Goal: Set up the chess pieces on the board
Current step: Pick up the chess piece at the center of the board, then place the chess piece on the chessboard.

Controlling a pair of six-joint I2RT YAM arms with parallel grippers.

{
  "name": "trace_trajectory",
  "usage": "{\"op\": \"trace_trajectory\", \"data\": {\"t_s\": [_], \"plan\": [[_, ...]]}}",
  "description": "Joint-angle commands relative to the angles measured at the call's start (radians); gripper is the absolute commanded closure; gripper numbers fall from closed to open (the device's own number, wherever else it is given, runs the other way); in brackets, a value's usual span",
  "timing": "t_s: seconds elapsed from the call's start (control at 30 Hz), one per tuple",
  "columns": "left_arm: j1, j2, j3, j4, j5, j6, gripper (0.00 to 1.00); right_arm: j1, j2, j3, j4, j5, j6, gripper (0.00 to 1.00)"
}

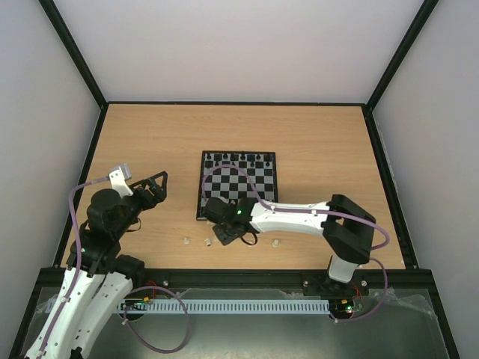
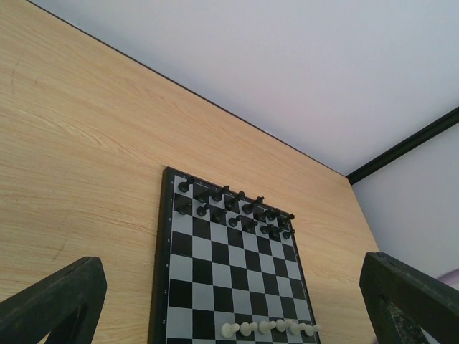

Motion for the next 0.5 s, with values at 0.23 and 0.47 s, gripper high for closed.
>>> {"op": "trace_trajectory", "data": {"t_s": [0.23,0.47], "plan": [[0.006,0.004,-0.012,0.025,0.009,-0.001,0.0,-0.071,-0.179,0.041,-0.195,0.102,-0.019,0.84],[0.005,0.013,-0.005,0.027,0.005,0.005,0.01,-0.157,-0.107,0.132,-0.199,0.077,-0.091,0.84]]}}
